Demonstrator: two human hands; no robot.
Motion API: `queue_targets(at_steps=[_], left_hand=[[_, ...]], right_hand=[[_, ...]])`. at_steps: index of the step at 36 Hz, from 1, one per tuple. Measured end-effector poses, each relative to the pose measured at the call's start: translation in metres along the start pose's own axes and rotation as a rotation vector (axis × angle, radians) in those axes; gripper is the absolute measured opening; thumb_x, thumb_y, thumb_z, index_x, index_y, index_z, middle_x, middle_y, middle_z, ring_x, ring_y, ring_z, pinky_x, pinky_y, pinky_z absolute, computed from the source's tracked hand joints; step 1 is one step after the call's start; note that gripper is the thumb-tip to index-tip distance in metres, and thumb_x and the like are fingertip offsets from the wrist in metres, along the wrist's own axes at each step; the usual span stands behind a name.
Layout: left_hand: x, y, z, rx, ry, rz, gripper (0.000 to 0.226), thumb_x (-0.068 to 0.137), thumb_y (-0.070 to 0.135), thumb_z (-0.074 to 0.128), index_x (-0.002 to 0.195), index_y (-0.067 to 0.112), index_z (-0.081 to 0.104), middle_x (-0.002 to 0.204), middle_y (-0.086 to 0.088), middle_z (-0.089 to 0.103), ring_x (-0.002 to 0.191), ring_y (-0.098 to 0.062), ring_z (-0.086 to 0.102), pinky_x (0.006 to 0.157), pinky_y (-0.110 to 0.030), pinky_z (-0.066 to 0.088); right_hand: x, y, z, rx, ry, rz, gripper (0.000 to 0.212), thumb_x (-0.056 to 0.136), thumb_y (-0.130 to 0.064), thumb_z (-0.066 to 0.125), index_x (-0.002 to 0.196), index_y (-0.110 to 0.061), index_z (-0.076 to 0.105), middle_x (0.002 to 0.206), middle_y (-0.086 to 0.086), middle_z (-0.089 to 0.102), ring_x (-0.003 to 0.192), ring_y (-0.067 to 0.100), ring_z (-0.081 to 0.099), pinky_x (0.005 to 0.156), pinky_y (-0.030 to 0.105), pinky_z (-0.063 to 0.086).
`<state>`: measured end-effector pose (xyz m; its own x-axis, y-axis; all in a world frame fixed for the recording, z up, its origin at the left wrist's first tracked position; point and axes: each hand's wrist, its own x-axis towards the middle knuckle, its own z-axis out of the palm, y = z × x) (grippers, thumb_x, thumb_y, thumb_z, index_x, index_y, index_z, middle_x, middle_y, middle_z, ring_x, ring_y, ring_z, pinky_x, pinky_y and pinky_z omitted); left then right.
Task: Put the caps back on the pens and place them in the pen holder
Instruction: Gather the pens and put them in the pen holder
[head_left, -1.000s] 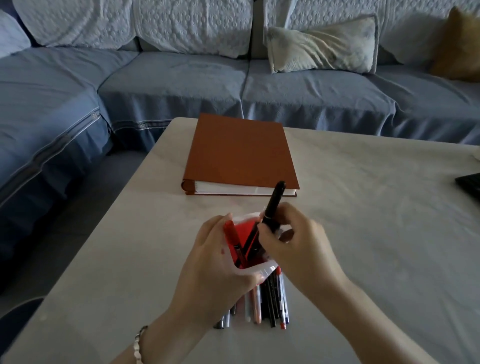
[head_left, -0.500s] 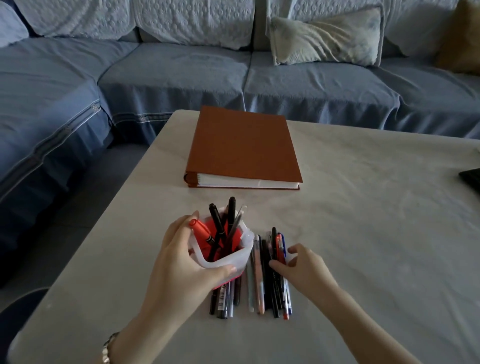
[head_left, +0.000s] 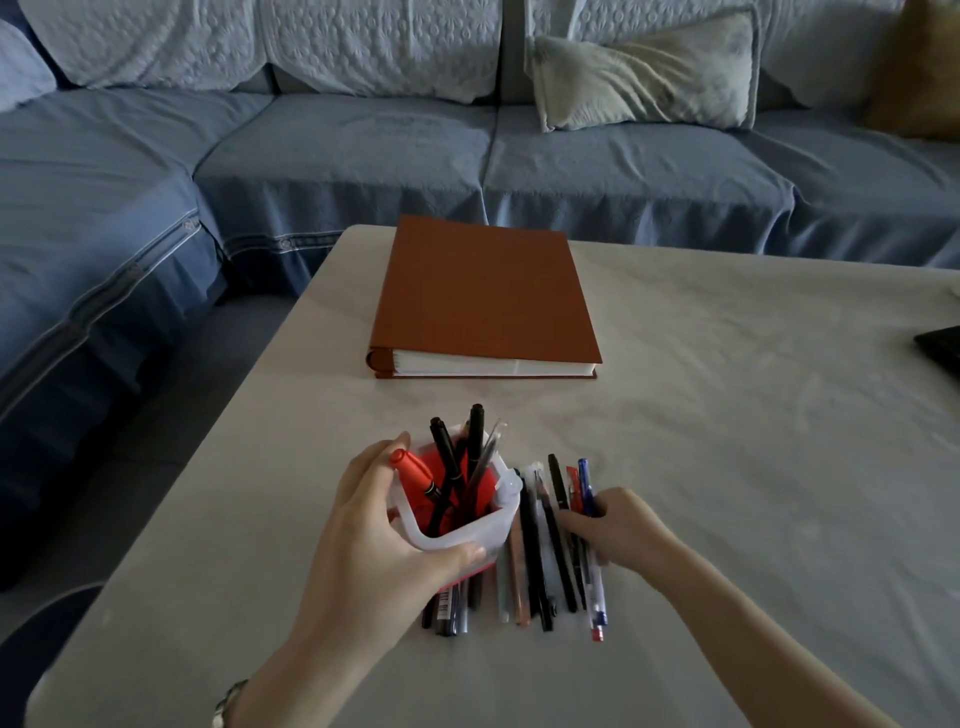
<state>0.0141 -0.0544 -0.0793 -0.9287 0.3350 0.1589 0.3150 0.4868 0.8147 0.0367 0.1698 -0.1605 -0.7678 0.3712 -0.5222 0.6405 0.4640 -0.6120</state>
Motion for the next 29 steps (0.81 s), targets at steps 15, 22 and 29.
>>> queue_targets(at_steps=[15, 22, 29], left_hand=[[0.007, 0.019, 0.033, 0.01, -0.115, -0.02, 0.077, 0.049, 0.03, 0.083, 0.116, 0.034, 0.045, 0.114, 0.03, 0.039, 0.103, 0.024, 0.036, 0.08, 0.002, 0.035], [0.005, 0.034, 0.039, -0.005, -0.098, 0.018, 0.064, 0.048, 0.029, 0.086, 0.087, 0.055, 0.041, 0.102, 0.035, 0.041, 0.095, 0.019, 0.045, 0.071, -0.001, 0.039], [0.001, 0.039, 0.017, -0.13, -0.075, -0.037, 0.045, 0.037, 0.053, 0.073, 0.076, 0.06, 0.052, 0.096, 0.037, 0.052, 0.1, 0.004, 0.051, 0.082, -0.017, 0.045]], right_hand=[[-0.122, -0.078, -0.104, 0.76, 0.362, -0.678, 0.023, 0.059, -0.029, 0.066, 0.079, -0.019, 0.061, 0.077, 0.001, 0.073, 0.061, 0.014, 0.068, 0.057, 0.019, 0.056], [-0.11, -0.076, -0.064, 0.182, 0.287, -0.638, 0.013, 0.073, -0.036, 0.067, 0.085, -0.03, 0.064, 0.076, -0.017, 0.067, 0.068, -0.006, 0.06, 0.062, 0.006, 0.045], [-0.079, -0.045, -0.063, 0.189, 0.478, -0.497, 0.018, 0.079, -0.027, 0.066, 0.097, -0.021, 0.065, 0.076, -0.017, 0.062, 0.069, -0.001, 0.059, 0.059, 0.003, 0.04]])
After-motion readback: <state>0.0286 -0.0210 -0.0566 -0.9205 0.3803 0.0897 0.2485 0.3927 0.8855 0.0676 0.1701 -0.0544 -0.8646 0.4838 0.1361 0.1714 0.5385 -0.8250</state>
